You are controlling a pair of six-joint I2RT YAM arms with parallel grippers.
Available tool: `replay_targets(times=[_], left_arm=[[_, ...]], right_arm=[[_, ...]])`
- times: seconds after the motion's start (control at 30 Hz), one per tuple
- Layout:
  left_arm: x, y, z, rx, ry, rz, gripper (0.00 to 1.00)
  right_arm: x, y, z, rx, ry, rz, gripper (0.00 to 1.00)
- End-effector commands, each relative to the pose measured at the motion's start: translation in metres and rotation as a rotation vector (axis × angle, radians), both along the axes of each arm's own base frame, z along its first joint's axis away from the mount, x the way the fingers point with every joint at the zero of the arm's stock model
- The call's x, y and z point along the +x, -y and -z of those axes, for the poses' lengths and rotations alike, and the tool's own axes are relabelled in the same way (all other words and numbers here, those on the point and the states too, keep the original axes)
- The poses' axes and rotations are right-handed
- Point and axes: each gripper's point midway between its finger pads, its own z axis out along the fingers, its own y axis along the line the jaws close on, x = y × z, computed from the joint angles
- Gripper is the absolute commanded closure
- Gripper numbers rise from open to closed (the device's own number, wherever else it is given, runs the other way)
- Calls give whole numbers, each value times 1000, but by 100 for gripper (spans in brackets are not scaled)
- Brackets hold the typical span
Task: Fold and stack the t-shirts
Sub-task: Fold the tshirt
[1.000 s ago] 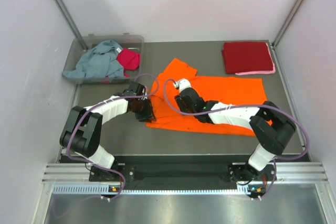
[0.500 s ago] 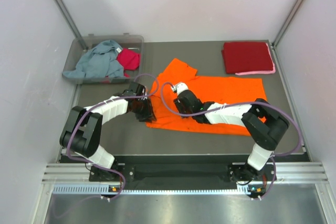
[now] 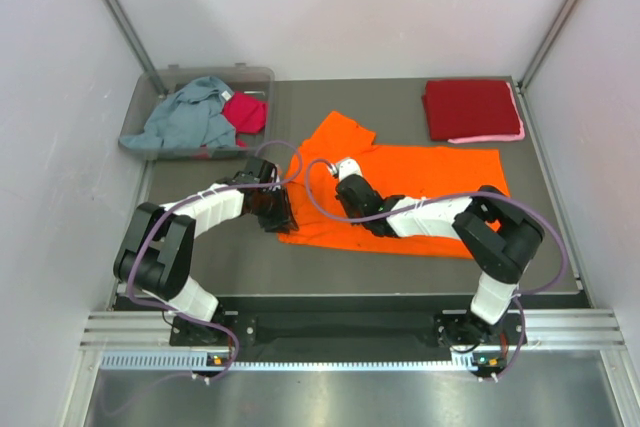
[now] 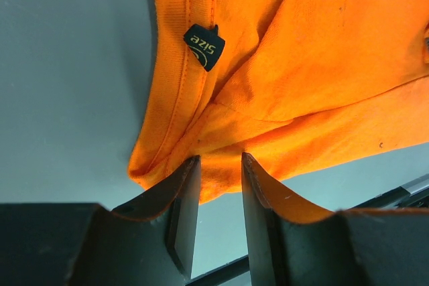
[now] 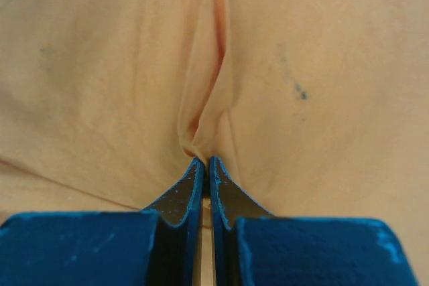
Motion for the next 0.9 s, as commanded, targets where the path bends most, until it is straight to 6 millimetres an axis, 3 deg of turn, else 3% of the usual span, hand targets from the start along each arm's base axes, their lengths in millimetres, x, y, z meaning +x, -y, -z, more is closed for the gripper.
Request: replay_targets(times=[0.0, 0.2, 0.53, 0.73, 0.87], left_arm=[[2, -7, 4, 30, 27, -13, 63], [1, -9, 8, 38, 22, -19, 63], [1, -12, 9, 59, 20, -18, 63], [2, -14, 9, 75, 19, -24, 63], [4, -14, 4, 75, 23, -28, 63]], right_arm=[[15, 6, -25, 4, 86, 81, 100], [24, 29, -31, 5, 102, 177, 100], [34, 41, -35, 35, 114, 234, 98], [45, 56, -28, 0, 101, 288, 98], [44, 75, -29, -25, 77, 380, 88]])
